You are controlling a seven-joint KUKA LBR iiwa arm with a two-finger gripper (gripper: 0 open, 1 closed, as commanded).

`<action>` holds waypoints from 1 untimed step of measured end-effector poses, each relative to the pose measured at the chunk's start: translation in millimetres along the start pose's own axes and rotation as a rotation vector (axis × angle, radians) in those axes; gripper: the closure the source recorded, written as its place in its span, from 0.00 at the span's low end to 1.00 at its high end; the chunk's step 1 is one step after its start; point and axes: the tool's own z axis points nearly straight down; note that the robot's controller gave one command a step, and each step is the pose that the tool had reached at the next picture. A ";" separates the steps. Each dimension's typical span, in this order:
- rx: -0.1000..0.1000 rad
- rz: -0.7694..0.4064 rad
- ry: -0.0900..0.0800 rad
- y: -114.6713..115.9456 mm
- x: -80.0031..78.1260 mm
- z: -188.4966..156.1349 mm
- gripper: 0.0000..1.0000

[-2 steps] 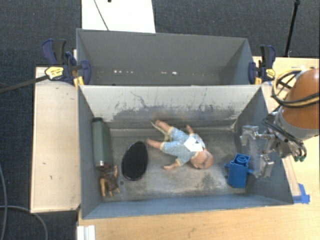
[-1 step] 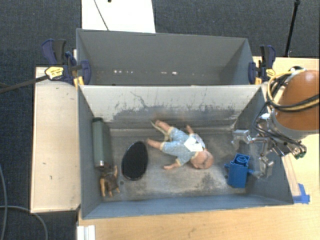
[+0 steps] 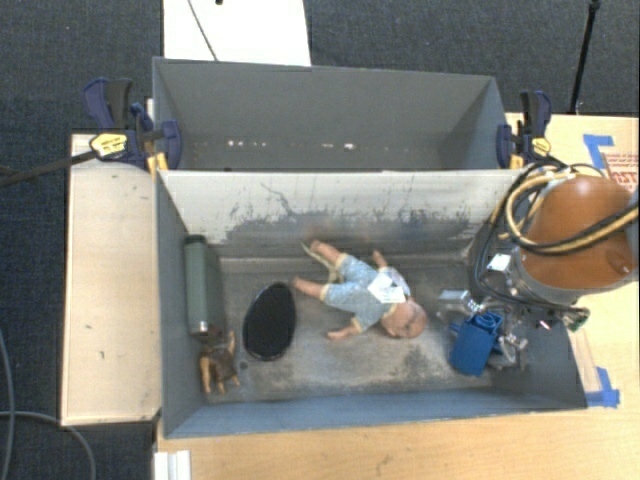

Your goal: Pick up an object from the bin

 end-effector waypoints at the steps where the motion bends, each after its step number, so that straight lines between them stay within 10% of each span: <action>1: -0.012 -0.200 0.005 -1.9 -3.0 -3.1 1.00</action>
Offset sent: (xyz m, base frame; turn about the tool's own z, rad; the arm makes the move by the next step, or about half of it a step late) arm 0.0000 0.0000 0.0000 0.0000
